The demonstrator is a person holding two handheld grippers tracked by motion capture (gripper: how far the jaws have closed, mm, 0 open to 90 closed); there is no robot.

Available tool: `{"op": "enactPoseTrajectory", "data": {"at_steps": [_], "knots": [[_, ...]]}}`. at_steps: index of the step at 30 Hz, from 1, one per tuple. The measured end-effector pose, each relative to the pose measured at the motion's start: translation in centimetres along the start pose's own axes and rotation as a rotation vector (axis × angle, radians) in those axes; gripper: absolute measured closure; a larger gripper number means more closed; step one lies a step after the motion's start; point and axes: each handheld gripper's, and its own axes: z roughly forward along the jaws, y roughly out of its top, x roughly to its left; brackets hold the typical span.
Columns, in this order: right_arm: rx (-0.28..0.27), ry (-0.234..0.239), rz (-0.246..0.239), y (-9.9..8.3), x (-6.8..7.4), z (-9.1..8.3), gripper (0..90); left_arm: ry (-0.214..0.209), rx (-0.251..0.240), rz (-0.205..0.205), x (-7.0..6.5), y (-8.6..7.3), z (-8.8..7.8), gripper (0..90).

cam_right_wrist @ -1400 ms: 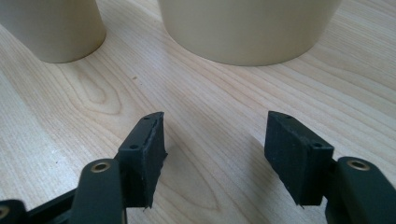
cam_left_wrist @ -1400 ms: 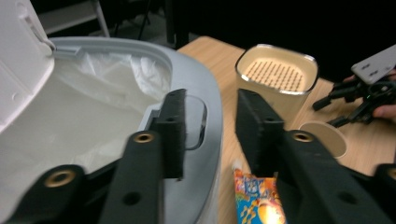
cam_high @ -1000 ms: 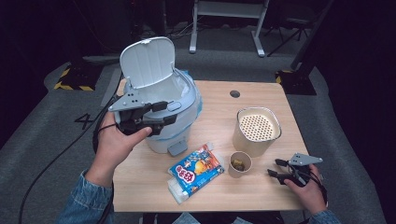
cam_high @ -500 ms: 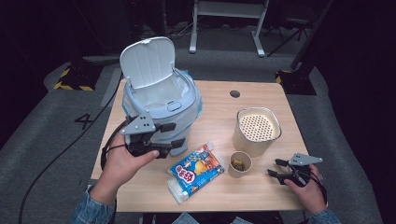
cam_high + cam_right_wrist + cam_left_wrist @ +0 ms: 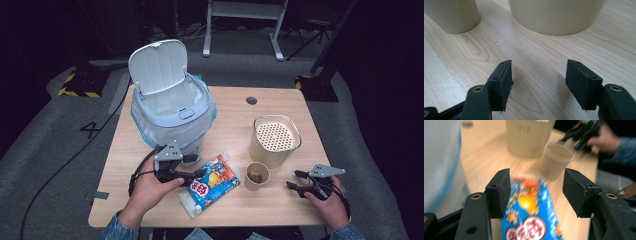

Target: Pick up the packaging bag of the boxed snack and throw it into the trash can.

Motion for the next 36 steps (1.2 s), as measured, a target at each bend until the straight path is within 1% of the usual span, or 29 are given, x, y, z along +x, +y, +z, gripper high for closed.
{"op": "enactPoseTrajectory", "data": {"at_steps": [1, 2, 3, 4, 5, 6, 7, 10, 12, 14, 15, 16, 17, 19, 21, 22, 25, 26, 27, 28, 29, 31, 32, 33, 34, 35, 36], "knots": [[0.000, 0.000, 0.000, 0.0, 0.0, 0.0, 38.8, 0.008, 0.016, 0.004, 0.2, -0.3, 0.3, 40.3], [0.000, 0.001, 0.001, 0.0, 0.0, 0.0, 38.8, 0.015, 0.026, -0.001, 0.4, -0.6, 0.8, 40.3], [0.000, 0.000, 0.000, 0.0, 0.0, 0.0, 38.8, 0.008, 0.036, -0.011, 0.6, -1.0, 1.3, 40.3], [0.000, 0.000, 0.000, 0.0, 0.0, 0.0, 38.8, 0.008, 0.036, -0.011, 0.6, -1.0, 1.3, 40.4], [0.000, 0.000, 0.000, 0.0, 0.0, 0.0, 38.8, -0.003, 0.034, -0.024, 1.0, -1.4, 1.7, 40.4], [-0.001, 0.001, 0.001, 0.0, 0.0, 0.0, 38.8, -0.006, 0.032, -0.037, 1.3, -1.8, 2.1, 40.5], [-0.001, 0.000, 0.001, 0.0, 0.0, 0.0, 38.8, -0.004, 0.035, -0.042, 1.6, -2.1, 2.4, 40.6], [-0.001, 0.000, 0.001, 0.0, 0.0, 0.0, 38.9, 0.002, 0.070, -0.064, 2.2, -2.9, 3.5, 41.2], [-0.002, -0.001, 0.000, 0.0, 0.0, 0.0, 38.8, 0.003, 0.077, -0.066, 2.4, -3.1, 3.8, 41.3], [-0.002, 0.000, 0.000, 0.0, 0.0, 0.0, 38.8, 0.008, 0.104, -0.072, 2.7, -3.6, 4.7, 41.5], [-0.002, -0.001, 0.000, 0.0, 0.0, 0.0, 38.8, 0.008, 0.116, -0.068, 2.9, -3.7, 4.8, 41.5], [-0.002, -0.001, 0.000, 0.0, 0.0, 0.0, 38.9, 0.009, 0.126, -0.077, 2.9, -3.8, 5.0, 41.6], [-0.002, -0.001, 0.000, 0.0, 0.0, 0.0, 38.8, 0.007, 0.137, -0.072, 3.0, -3.9, 5.2, 41.8], [-0.003, -0.003, -0.001, 0.0, 0.0, 0.0, 38.9, 0.006, 0.174, -0.075, 3.2, -4.2, 5.6, 41.9], [-0.002, -0.004, -0.001, 0.0, 0.1, 0.0, 38.9, 0.005, 0.193, -0.087, 3.4, -4.3, 5.9, 41.9], [-0.002, -0.004, -0.001, 0.0, 0.1, 0.0, 38.9, 0.004, 0.205, -0.082, 3.6, -4.4, 6.0, 42.2], [-0.002, -0.005, -0.002, 0.0, 0.0, 0.0, 38.9, 0.001, 0.236, -0.097, 3.8, -4.5, 6.4, 44.6], [-0.002, -0.005, -0.002, 0.0, 0.0, 0.0, 38.9, 0.004, 0.241, -0.100, 3.8, -4.5, 6.5, 46.3], [-0.002, -0.005, -0.001, 0.0, 0.0, 0.0, 38.9, 0.006, 0.254, -0.088, 3.9, -4.5, 6.5, 49.7], [-0.002, -0.004, -0.001, 0.0, 0.0, 0.0, 38.9, 0.006, 0.254, -0.088, 3.9, -4.5, 6.5, 53.6], [-0.002, -0.004, -0.001, 0.0, 0.0, 0.0, 38.9, 0.006, 0.264, -0.085, 3.9, -4.5, 6.7, 53.6], [-0.002, -0.004, -0.001, 0.0, 0.1, 0.0, 38.9, -0.002, 0.267, -0.077, 3.8, -4.4, 6.8, 65.5], [-0.002, -0.004, -0.001, 0.0, 0.1, 0.0, 38.9, 0.000, 0.269, -0.072, 3.8, -4.3, 6.6, 74.2], [-0.002, -0.005, -0.001, 0.0, 0.1, 0.0, 39.0, -0.009, 0.267, -0.076, 3.8, -4.1, 6.5, 77.7], [-0.002, -0.005, -0.002, 0.0, 0.1, 0.0, 39.0, -0.017, 0.254, -0.069, 3.8, -4.0, 6.3, 81.6], [-0.003, -0.006, -0.002, 0.0, 0.1, 0.0, 39.1, -0.025, 0.237, -0.078, 3.8, -4.0, 6.1, 84.5], [-0.002, -0.007, 0.000, 0.0, 0.1, 0.0, 39.1, -0.029, 0.228, -0.077, 3.8, -3.9, 6.0, 86.7]]}}
